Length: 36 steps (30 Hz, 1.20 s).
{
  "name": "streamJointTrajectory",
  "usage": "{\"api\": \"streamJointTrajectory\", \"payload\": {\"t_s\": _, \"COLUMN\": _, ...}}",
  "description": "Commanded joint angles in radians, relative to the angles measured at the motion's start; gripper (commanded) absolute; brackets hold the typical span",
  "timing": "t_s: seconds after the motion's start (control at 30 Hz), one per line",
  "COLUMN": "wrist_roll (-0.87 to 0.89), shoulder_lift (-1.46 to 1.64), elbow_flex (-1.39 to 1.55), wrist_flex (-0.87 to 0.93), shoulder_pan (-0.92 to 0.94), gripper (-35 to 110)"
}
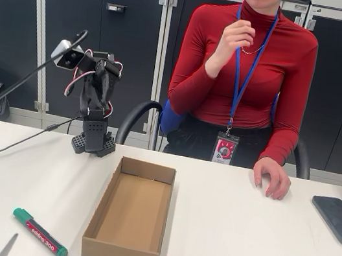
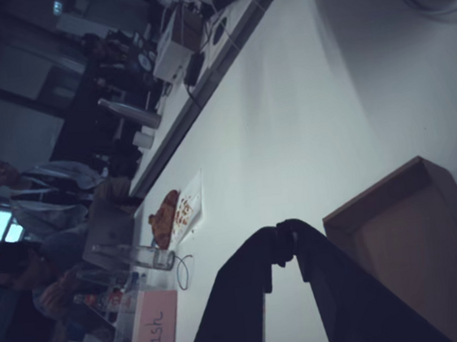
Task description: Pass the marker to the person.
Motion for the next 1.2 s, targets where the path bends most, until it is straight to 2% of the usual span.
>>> {"api": "streamJointTrajectory", "payload": {"t_s": 0.0, "wrist_roll": -0.106, "shoulder_lift": -0.193, "elbow_flex": -0.236, "wrist_flex": -0.103, "shoulder_pan": 0.040, "gripper": -5}}
{"api": "streamJointTrajectory", "payload": {"t_s": 0.3, "wrist_roll": -0.400, "shoulder_lift": -0.572, "elbow_flex": -0.592, "wrist_flex": -0.153, "shoulder_pan": 0.087, "gripper": -5}}
{"api": "streamJointTrajectory", "payload": {"t_s": 0.47, "wrist_roll": -0.621, "shoulder_lift": -0.672, "elbow_flex": -0.630, "wrist_flex": 0.015, "shoulder_pan": 0.061, "gripper": -5}}
{"api": "streamJointTrajectory", "payload": {"t_s": 0.87, "wrist_roll": -0.879, "shoulder_lift": -0.730, "elbow_flex": -0.693, "wrist_flex": 0.422, "shoulder_pan": 0.006, "gripper": -5}}
{"api": "streamJointTrajectory", "payload": {"t_s": 1.17, "wrist_roll": -1.213, "shoulder_lift": -0.807, "elbow_flex": -0.781, "wrist_flex": 0.629, "shoulder_pan": 0.114, "gripper": -5}}
